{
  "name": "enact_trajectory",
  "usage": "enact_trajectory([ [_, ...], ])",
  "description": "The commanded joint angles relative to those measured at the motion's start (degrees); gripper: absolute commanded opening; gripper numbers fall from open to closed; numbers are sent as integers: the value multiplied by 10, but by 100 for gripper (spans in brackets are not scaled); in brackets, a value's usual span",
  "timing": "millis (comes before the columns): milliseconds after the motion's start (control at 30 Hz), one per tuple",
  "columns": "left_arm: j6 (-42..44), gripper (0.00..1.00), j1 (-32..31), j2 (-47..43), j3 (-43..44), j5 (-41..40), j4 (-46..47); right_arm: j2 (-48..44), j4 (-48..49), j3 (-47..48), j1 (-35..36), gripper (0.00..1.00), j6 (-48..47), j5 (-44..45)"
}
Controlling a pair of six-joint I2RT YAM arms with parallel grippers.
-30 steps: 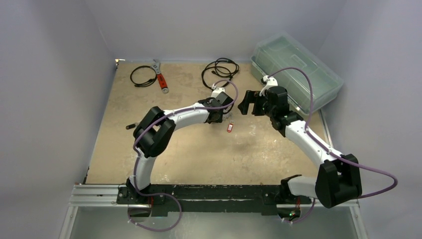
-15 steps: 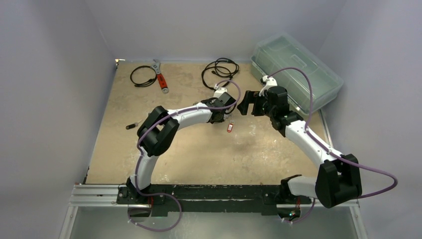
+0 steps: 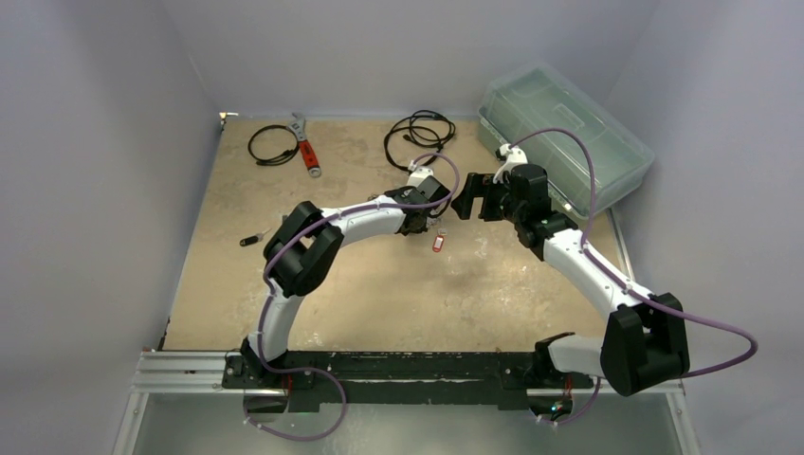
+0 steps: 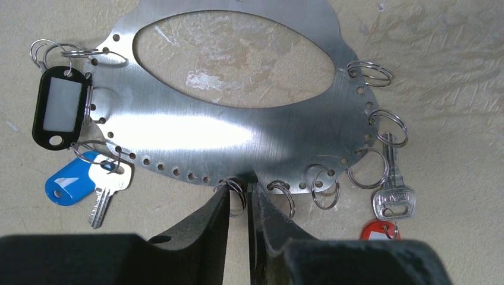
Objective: Put the keys on the keyring
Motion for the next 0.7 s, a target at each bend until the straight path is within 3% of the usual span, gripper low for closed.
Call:
enact_trajectory([
  [0,1,16,-2,6,22,-11,3,0,3,27,0,99,-4,-14],
  [500,1,10,-1,0,12,-10,14,10,-4,33,0,99,-7,-24],
  [567,5,1,-2,-3,8,-10,20,11,-5,33,0,99,-7,-26],
  [667,14,0,-1,-14,-3,3,34,11,-7,35,0,99,-7,-27],
])
